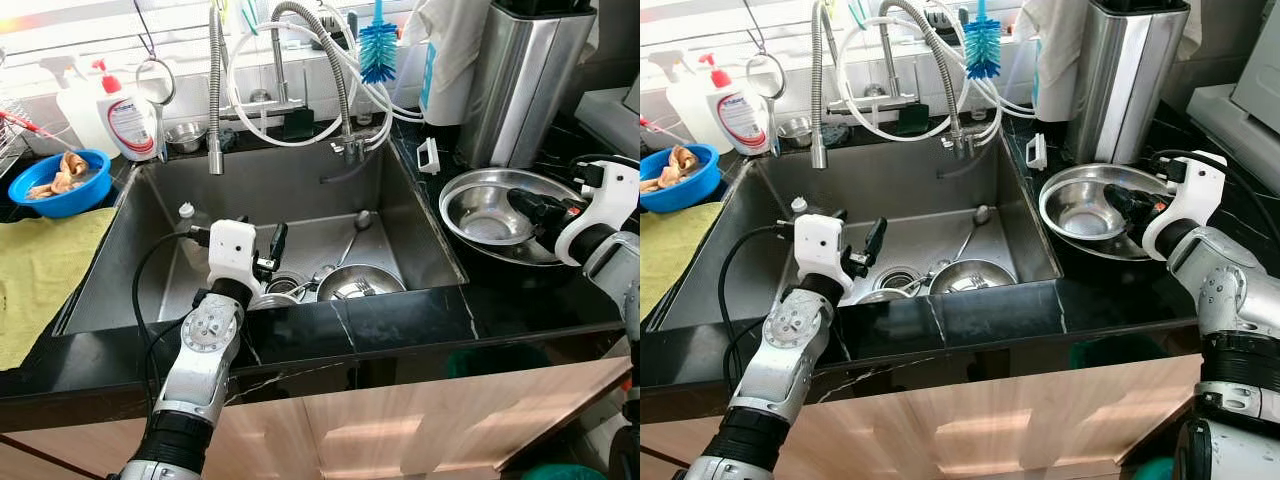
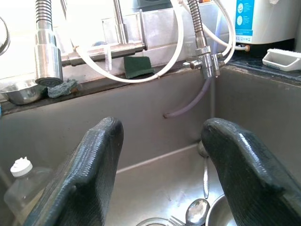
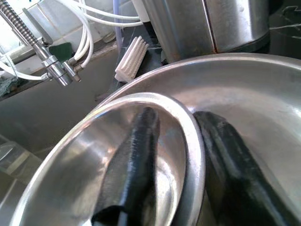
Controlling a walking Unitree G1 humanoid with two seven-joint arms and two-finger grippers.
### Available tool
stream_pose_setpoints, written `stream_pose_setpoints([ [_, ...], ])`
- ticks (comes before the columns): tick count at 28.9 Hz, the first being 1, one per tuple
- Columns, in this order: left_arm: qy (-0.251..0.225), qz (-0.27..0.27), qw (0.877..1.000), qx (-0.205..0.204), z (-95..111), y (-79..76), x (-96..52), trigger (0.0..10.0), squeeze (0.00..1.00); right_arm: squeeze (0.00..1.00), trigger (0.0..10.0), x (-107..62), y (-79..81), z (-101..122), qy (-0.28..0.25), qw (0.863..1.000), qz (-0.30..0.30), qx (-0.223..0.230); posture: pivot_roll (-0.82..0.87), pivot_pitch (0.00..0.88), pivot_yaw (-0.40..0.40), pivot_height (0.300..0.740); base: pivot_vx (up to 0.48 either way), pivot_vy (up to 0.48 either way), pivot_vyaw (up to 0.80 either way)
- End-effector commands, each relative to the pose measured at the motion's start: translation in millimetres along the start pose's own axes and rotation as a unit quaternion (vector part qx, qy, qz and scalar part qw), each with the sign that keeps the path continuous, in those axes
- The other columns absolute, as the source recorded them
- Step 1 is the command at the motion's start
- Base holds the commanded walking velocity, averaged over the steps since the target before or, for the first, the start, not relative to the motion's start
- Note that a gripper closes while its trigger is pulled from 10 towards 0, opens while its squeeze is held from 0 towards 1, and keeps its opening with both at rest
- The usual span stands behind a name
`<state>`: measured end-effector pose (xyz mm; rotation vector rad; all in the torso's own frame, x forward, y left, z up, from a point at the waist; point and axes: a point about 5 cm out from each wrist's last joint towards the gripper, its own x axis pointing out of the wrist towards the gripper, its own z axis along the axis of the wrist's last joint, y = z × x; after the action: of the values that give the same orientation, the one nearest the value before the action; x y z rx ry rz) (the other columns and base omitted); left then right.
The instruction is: Kitchen organization
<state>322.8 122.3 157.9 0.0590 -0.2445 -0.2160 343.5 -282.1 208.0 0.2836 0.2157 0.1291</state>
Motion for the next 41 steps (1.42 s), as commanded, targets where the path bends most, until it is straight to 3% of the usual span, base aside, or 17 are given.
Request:
stream_pose_setpoints([
  [1, 0.002, 0.004, 1.000, 0.006, -0.8, 4.7, 0.5, 10.0, 0.00, 0.00, 0.0, 2.4, 2.6, -1.9, 0.006, 1.000, 0.001, -0.002, -0.11, 0.000, 0.088, 0.740, 0.000, 0.000, 0.00],
  [14, 0.003, 0.004, 1.000, 0.007, -0.8, 3.6, 1.4, 10.0, 0.00, 0.00, 0.0, -12.0, -11.3, 14.6, -0.054, 0.996, -0.071, 0.002, -0.11, 0.000, 0.089, 0.740, 0.000, 0.000, 0.00],
  [19, 0.002, 0.005, 1.000, 0.007, -0.5, 3.7, 1.4, 10.0, 0.00, 0.00, 0.0, -18.2, 2.5, 40.6, -0.139, 0.989, -0.053, -0.001, -0.11, 0.000, 0.089, 0.740, 0.000, 0.000, 0.00],
  [27, 0.001, 0.006, 1.000, 0.005, 0.0, 3.5, 1.1, 10.0, 0.00, 0.00, 0.0, -21.5, 8.5, 52.9, -0.175, 0.982, -0.063, -0.012, -0.11, 0.000, 0.088, 0.740, 0.000, 0.000, 0.00],
  [28, 0.000, 0.008, 1.000, 0.004, 0.0, 3.5, 0.6, 10.0, 0.00, 0.00, 10.0, -18.8, 21.0, 57.4, -0.202, 0.978, -0.044, -0.020, -0.11, 0.000, 0.085, 0.740, 0.000, 0.000, 0.00],
  [30, 0.000, 0.008, 1.000, 0.003, 0.0, 3.2, 0.1, 10.0, 0.00, 0.00, 10.0, -13.9, 45.7, 55.8, -0.216, 0.976, 0.021, -0.034, -0.11, 0.000, 0.084, 0.740, 0.000, 0.000, 0.00],
  [33, 0.000, 0.009, 1.000, 0.001, -0.4, 3.2, -0.7, 10.0, 0.00, 0.00, 10.0, -10.3, 84.5, 35.4, -0.174, 0.969, 0.153, -0.082, -0.11, 0.000, 0.082, 0.740, 0.000, 0.000, 0.00],
  [35, 0.001, 0.010, 1.000, 0.001, -0.7, 3.6, -1.3, 10.0, 0.00, 0.00, 10.0, -8.4, 89.4, 29.4, -0.166, 0.968, 0.160, -0.098, -0.11, 0.000, 0.080, 0.740, 0.000, 0.000, 0.00],
  [41, 0.001, 0.012, 1.000, 0.001, -1.1, 4.5, -2.4, 10.0, 0.00, 0.00, 10.0, 1.0, 93.3, 18.6, -0.145, 0.971, 0.174, -0.074, -0.11, 0.000, 0.076, 0.740, 0.000, 0.000, 0.00],
])
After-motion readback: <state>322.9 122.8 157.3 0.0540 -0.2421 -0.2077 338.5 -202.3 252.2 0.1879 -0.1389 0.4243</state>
